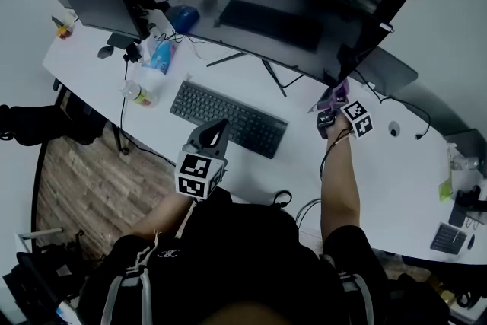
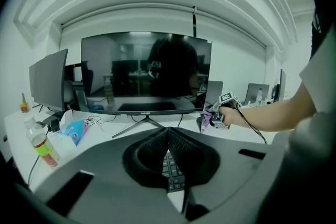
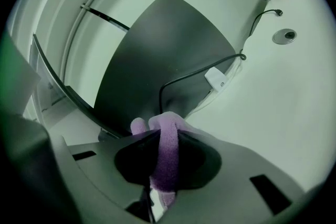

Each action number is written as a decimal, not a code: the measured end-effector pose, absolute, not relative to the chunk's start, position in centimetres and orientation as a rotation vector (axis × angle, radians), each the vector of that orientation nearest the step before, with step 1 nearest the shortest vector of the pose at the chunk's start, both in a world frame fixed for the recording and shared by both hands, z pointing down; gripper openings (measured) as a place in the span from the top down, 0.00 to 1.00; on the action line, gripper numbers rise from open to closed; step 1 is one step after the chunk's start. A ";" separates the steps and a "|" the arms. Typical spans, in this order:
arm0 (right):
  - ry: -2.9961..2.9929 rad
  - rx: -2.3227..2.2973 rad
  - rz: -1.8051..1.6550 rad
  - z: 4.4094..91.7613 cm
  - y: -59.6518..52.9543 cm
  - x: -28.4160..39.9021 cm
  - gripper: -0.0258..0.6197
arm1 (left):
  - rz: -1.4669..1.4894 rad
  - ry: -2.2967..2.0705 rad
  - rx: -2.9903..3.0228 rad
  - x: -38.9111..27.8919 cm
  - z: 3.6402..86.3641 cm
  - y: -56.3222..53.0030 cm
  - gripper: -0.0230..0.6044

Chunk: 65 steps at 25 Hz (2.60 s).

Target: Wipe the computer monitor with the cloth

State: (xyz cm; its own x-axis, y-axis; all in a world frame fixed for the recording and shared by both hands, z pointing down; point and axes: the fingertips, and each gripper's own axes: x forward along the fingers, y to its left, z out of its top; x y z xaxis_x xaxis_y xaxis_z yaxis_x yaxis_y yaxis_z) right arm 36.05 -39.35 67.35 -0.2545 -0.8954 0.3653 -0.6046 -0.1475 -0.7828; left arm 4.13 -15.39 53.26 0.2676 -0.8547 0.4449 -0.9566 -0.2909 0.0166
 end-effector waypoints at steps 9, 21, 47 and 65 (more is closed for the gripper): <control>1.745 -1.720 -1.403 68.3 -38.8 35.2 0.83 | 0.490 -1.678 2.244 2.7 53.7 -14.5 0.94; 1.475 -1.492 -1.524 69.5 -37.8 32.8 0.83 | 0.458 -1.611 2.315 0.8 53.9 -15.5 0.94; 1.758 -1.605 -1.540 68.1 -39.1 17.2 0.83 | 0.396 -1.547 2.360 -10.9 53.1 -20.9 0.94; 1.933 -1.737 -1.489 67.4 -40.4 7.0 0.83 | 0.304 -1.492 2.394 -20.1 52.0 -26.0 0.94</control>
State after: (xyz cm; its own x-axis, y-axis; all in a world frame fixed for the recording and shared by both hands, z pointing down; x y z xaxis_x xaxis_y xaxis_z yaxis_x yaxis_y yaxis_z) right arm 6.96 -40.43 67.38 -0.3205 -0.8172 0.4790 -0.6720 -0.1603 -0.7230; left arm -20.11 -25.99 52.04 0.4371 -0.8350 0.3342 -0.8992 -0.4138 0.1422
